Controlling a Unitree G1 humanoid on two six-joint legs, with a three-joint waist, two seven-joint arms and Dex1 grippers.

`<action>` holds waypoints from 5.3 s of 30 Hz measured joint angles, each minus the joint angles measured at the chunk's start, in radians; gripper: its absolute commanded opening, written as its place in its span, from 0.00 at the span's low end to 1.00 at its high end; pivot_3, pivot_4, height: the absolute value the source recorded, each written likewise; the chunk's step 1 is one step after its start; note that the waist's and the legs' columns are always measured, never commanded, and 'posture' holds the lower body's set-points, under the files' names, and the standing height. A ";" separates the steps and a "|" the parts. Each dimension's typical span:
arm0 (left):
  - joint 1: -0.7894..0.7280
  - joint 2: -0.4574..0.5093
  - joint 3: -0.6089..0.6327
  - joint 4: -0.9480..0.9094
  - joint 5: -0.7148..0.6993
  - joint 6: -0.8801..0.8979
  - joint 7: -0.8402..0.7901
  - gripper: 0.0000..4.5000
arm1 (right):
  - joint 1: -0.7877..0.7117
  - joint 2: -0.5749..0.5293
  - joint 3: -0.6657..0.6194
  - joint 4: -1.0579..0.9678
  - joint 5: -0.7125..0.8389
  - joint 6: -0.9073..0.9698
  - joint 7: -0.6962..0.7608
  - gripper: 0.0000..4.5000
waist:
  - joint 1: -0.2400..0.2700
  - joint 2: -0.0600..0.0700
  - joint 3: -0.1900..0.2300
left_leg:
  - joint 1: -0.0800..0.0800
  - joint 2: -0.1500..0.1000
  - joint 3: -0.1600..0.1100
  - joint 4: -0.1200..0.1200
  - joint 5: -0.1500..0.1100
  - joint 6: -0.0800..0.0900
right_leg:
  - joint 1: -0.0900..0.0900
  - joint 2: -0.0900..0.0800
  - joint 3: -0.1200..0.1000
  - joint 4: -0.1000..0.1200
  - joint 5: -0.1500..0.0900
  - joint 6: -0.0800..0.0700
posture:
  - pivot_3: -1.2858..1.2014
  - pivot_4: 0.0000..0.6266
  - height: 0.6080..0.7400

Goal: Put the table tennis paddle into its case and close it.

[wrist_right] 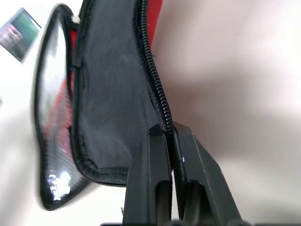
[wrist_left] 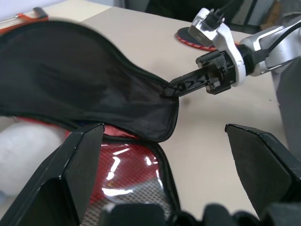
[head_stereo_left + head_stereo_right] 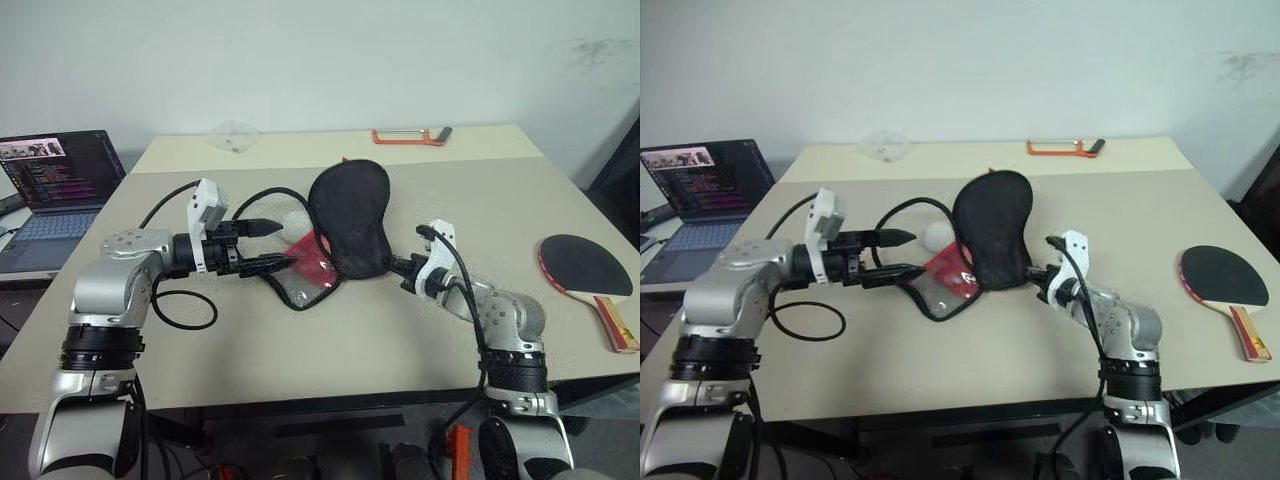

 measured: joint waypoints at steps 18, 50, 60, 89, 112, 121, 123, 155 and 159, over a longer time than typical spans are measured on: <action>-0.005 -0.005 -0.029 -0.008 -0.002 0.005 -0.004 1.00 | 0.064 0.041 -0.225 -0.170 0.036 0.166 -0.174 0.01 | 0.005 0.000 0.000 | 0.000 0.000 0.000 0.000 0.000 0.001 | 0.001 0.000 0.000 0.000 0.000 0.000 | 0.52 0.24 1.00; -0.008 -0.045 -0.040 -0.005 -0.008 -0.012 0.002 1.00 | 0.111 -0.304 -0.016 -0.163 -0.123 0.035 -0.026 0.99 | 0.004 0.000 0.000 | 0.000 0.000 0.001 -0.001 0.000 0.001 | 0.002 0.000 0.000 -0.003 0.000 0.000 | 0.52 0.24 1.00; 0.054 -0.135 -0.127 -0.207 -0.064 0.041 0.010 1.00 | 0.222 -0.439 -0.108 -0.199 -0.233 -0.125 0.015 0.99 | 0.020 -0.001 0.000 | 0.000 0.000 0.001 0.000 0.000 0.001 | 0.003 0.000 0.000 -0.004 0.000 0.000 | 0.52 0.24 1.00; -0.078 -0.348 -0.321 -0.163 0.027 -0.076 0.000 1.00 | 0.491 -0.620 -0.448 0.117 -0.193 -0.193 0.259 0.99 | 0.027 0.000 0.000 | 0.010 0.001 0.004 -0.001 -0.001 0.007 | 0.018 0.000 -0.001 -0.014 0.001 0.004 | 0.52 0.24 1.00; -0.080 -0.339 -0.321 -0.118 0.035 -0.098 0.002 1.00 | 0.368 -0.591 -0.324 0.341 -0.276 -0.407 0.245 0.27 | 0.020 0.000 0.000 | 0.011 0.001 0.006 0.000 -0.001 0.008 | 0.019 0.001 0.002 -0.015 0.002 0.005 | 0.52 0.24 1.00; -0.052 -0.292 -0.302 -0.121 0.035 -0.098 0.011 1.00 | 0.325 -0.559 -0.276 0.259 -0.265 -0.336 0.250 0.25 | 0.009 0.000 0.000 | 0.011 0.001 0.006 -0.001 -0.001 0.008 | 0.018 0.001 0.002 -0.014 0.002 0.005 | 0.52 0.24 1.00; -0.040 -0.280 -0.300 -0.126 0.035 -0.096 0.018 1.00 | 0.309 -0.535 -0.252 0.197 -0.249 -0.295 0.251 0.25 | 0.007 0.000 0.000 | 0.011 0.001 0.006 -0.001 -0.001 0.008 | 0.018 0.001 0.002 -0.014 0.002 0.005 | 0.52 0.24 1.00; 0.022 -0.248 -0.300 -0.192 0.028 -0.075 0.056 1.00 | 0.290 -0.450 -0.113 -0.085 -0.229 -0.048 0.129 0.70 | 0.042 0.000 0.000 | 0.004 0.000 0.001 -0.001 -0.001 0.007 | 0.015 -0.001 -0.003 -0.018 0.002 0.005 | 0.52 0.24 1.00; 0.022 -0.248 -0.300 -0.192 0.028 -0.076 0.064 1.00 | 0.252 -0.446 -0.110 -0.082 -0.228 -0.031 0.141 0.84 | 0.031 0.000 0.000 | 0.005 0.000 0.001 -0.001 -0.001 0.007 | 0.015 -0.001 -0.002 -0.017 0.002 0.005 | 0.52 0.24 1.00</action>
